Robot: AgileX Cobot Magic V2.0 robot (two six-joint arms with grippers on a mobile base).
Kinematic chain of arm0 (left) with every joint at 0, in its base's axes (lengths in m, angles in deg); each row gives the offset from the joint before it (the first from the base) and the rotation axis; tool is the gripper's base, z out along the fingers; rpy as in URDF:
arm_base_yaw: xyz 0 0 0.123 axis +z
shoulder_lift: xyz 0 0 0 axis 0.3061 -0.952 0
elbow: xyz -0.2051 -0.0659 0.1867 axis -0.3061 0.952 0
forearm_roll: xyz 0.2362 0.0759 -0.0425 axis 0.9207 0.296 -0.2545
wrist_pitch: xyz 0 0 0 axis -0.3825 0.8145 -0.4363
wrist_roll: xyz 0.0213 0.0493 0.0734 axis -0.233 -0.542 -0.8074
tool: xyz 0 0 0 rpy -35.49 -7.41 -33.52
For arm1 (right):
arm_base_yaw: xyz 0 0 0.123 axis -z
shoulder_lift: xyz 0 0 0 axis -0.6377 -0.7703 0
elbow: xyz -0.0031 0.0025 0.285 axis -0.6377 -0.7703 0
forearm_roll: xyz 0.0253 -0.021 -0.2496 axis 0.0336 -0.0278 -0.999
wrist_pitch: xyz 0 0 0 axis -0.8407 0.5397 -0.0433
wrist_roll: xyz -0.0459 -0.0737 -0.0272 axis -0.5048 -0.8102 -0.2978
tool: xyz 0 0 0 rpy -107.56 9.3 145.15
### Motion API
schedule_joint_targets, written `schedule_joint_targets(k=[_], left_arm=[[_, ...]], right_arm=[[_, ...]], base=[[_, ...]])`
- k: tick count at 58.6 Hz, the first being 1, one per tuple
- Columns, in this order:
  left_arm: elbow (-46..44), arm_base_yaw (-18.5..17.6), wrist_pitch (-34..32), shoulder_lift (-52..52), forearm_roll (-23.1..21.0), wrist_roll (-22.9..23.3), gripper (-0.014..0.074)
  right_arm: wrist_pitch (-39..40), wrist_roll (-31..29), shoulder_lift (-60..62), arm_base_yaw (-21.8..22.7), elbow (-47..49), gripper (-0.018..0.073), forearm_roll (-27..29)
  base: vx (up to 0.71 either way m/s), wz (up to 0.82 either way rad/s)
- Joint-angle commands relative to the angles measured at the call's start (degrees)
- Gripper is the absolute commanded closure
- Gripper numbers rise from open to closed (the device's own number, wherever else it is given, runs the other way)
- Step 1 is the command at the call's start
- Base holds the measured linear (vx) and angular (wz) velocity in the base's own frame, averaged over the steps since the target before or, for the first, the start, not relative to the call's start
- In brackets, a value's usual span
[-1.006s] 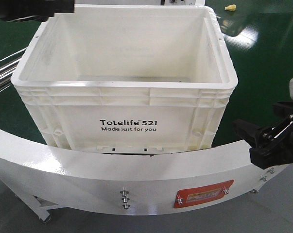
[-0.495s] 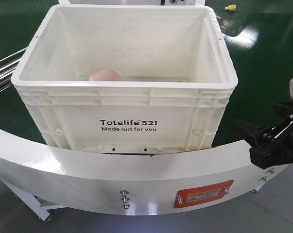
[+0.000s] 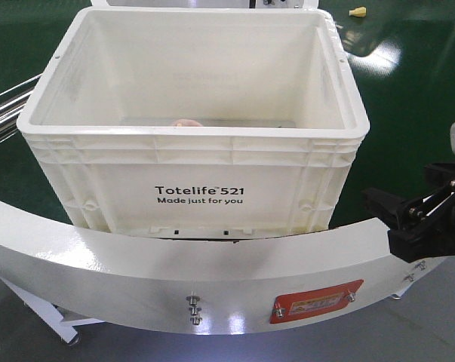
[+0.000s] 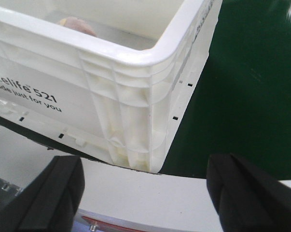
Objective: Place moving items into box and shelve
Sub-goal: 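Move both grippers to the tote's side rims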
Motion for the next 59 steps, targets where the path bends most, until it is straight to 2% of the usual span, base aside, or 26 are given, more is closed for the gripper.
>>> schedule_joint_targets(k=[1, 7, 14, 28, 38, 42, 59], left_arm=[[-1.60, -0.24, -4.44, -0.81, 0.01, 2.34, 0.0024], [-3.31, -0.24, -3.12, -3.49, 2.62, 4.83, 0.0026], [-7.68, -0.24, 0.98, -9.28, 5.82, 5.76, 0.0026], [-17.38, -0.30, 3.08, -21.98, 6.20, 4.64, 0.0026], [-25.35, -0.43, 5.95, -30.18, 6.96, 6.45, 0.0026], [-28.55, -1.21, 6.27, -33.15, 7.88, 7.64, 0.0026], [-40.86, -5.43, 12.62, -45.62, 12.97, 13.44, 0.0026]], right_arm=[[3.70, 4.22, 0.40, 0.14, 1.74, 0.0006, -1.92], [2.82, 7.38, -0.40, 0.14, 3.52, 0.0027, -4.49], [-1.86, 7.72, -3.34, 0.14, 9.77, 0.0054, -5.38], [-13.89, 8.86, -15.95, 0.40, 24.16, 0.0062, -5.75], [-20.01, 10.14, -26.08, 4.74, 35.52, 0.0034, -3.84], [-21.51, 9.59, -29.77, 5.54, 39.56, 0.0032, -2.27], [-28.12, 9.47, -42.31, 5.81, 52.45, 0.0032, -2.27]], base=[[0.00, 0.00], [0.00, 0.00], [0.00, 0.00], [0.00, 0.00], [0.00, 0.00], [0.00, 0.00], [0.00, 0.00]])
